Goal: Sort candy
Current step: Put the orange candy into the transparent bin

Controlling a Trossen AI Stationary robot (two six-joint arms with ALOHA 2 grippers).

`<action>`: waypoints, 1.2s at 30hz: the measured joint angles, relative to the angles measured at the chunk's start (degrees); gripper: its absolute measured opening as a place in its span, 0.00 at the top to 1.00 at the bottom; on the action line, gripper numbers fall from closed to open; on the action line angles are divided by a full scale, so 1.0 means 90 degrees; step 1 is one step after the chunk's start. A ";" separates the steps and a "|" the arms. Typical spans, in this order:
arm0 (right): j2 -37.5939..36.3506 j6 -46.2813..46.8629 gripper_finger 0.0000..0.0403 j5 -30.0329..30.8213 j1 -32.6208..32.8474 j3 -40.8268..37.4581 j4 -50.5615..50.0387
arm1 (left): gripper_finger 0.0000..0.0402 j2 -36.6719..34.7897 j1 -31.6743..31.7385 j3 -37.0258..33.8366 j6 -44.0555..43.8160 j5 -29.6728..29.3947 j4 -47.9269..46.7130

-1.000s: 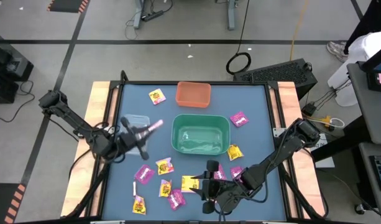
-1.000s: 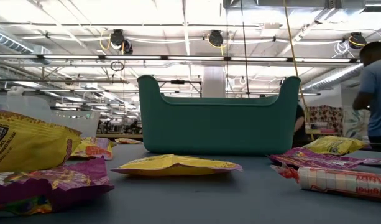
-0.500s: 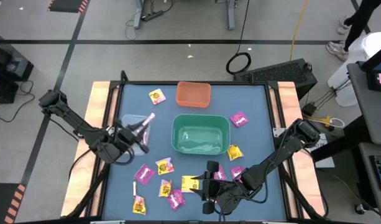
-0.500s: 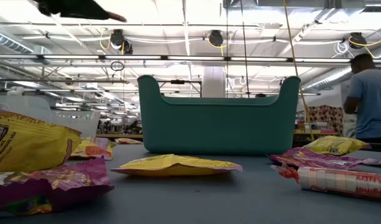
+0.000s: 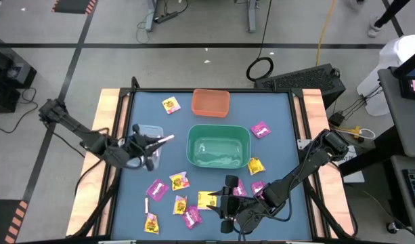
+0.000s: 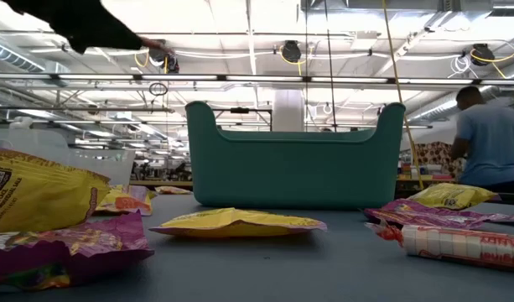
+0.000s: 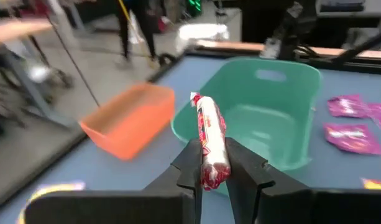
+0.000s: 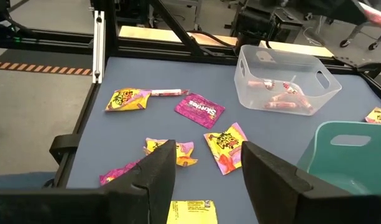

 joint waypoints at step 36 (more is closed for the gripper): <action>-0.0192 0.1205 0.57 -0.3844 -0.0100 -0.0002 -0.1274 | 0.49 0.1216 0.0350 0.0406 -0.4942 0.1219 -0.4682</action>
